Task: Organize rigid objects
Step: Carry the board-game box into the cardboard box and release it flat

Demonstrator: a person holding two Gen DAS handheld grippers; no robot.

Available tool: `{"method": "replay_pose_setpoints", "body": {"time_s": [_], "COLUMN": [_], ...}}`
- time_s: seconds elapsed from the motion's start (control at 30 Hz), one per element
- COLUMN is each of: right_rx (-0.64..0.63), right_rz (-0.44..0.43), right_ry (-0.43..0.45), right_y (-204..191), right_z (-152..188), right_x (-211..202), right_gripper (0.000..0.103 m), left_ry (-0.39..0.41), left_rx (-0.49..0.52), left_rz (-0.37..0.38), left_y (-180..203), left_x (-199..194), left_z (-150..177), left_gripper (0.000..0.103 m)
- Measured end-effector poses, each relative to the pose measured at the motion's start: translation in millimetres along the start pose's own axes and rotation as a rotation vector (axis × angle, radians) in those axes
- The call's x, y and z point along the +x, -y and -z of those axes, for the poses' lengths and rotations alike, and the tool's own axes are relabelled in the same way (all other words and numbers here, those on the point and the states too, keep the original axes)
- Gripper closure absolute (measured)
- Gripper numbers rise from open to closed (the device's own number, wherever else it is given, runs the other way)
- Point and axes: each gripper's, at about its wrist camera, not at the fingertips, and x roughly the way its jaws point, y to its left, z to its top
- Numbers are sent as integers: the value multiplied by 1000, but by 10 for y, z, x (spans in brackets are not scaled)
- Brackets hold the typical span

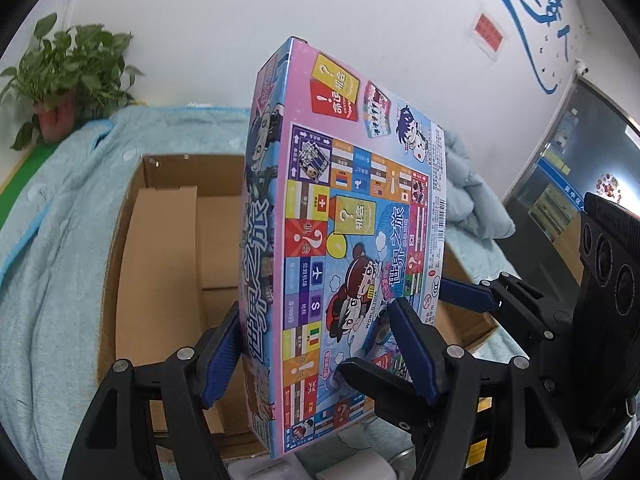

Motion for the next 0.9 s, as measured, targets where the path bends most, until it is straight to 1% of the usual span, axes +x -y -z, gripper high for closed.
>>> {"method": "replay_pose_setpoints", "body": {"time_s": [0.2,0.3,0.37,0.47,0.53,0.6,0.7,0.73,0.77,0.9], "right_rx": [58,96,128,124,122,117,139,142,134,104], "right_rz": [-74,-116,-148,-167,-166,-162,-142,-136,-133,-131], "right_ry": [-125,-196,-261,-299,-325,-340,-399,-419,-437,-435], "right_y": [115,164,186,143,121,104,134,156,141,110], "right_z": [114,204,280,338,354,364,387,392,404,372], "right_x": [422,569,668,722,760,794,884,931,952,909], "right_gripper": [14,14,14,15,15,15,31,40,40,40], "left_ry": [-105,-149,-172,-184,-190,-190,-178,-170,-155,-88], "left_rx": [-31,-37,-33,-48,-39,-40,-18,-6,1,44], "left_rz": [-46,-66,-95,-131,-181,-191,-188,-173,-162,-175], "left_y": [-218,-284,-288,-257,-251,-241,-169,-146,-103,52], "left_x": [475,627,678,638,634,624,548,485,439,182], "left_z": [139,217,302,412,458,473,493,477,477,482], "left_gripper": [34,37,39,41,47,51,52,52,52,52]}}
